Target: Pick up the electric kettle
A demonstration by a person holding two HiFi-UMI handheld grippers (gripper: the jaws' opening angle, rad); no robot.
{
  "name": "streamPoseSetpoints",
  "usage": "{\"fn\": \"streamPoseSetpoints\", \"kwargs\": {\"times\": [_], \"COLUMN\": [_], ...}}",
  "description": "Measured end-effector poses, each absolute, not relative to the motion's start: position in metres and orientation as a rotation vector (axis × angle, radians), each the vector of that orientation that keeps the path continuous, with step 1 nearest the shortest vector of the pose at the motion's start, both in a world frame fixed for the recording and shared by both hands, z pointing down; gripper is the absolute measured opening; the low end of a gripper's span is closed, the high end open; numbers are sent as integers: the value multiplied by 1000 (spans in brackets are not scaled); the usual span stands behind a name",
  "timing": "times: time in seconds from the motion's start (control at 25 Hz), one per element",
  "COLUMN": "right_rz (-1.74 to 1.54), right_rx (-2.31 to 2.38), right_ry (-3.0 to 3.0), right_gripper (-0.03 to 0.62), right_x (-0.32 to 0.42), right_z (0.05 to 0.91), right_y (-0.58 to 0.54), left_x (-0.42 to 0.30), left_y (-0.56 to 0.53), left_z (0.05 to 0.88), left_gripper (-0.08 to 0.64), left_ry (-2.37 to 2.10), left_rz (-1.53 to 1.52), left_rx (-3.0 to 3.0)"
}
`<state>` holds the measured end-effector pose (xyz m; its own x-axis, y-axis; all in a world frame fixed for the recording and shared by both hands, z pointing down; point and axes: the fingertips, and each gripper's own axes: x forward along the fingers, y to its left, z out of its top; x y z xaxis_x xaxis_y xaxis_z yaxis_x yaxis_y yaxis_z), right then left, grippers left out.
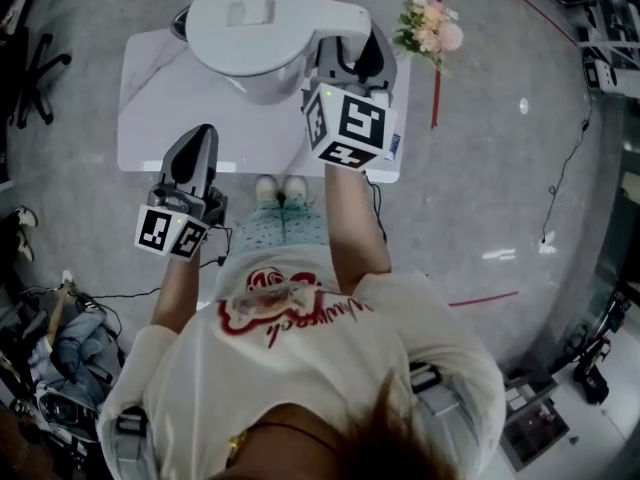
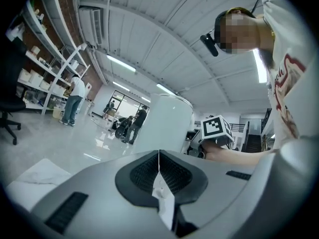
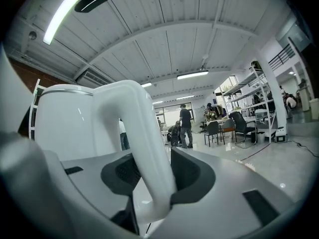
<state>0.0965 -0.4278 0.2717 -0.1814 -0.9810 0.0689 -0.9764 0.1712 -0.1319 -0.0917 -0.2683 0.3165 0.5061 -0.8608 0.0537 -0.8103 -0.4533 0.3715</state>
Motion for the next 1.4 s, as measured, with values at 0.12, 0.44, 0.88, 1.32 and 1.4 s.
{"fn": "streamPoseSetpoints", "kwargs": {"times": [0.12,0.44,0.88,1.32,1.4], "right_rz": [-191,-178,-186,-165,-168], "right_rx": [-1987,-1936,-1839,-1808,-1805], "right_ry": [2378,2366,2367,2371,2375], "right_gripper": [153,156,157,158,158], "right_x": [103,112,127,120,118], "right_z": [249,214,190,179,181], "right_y": [-424,-413,-391,-353,-343], "left_x": [-87,-79,-58,-70,-73], "left_y": [-271,-265,-245,-204,-193], "left_z": [303,281,275,267,264], "left_gripper": [12,12,12,12,12], "left_ry": [-1392,-1410,-1478,-1524,-1527], "left_rz": [-204,-228,-246,-283,-282], "left_rx": [2424,2458,2452,2479,2491]}}
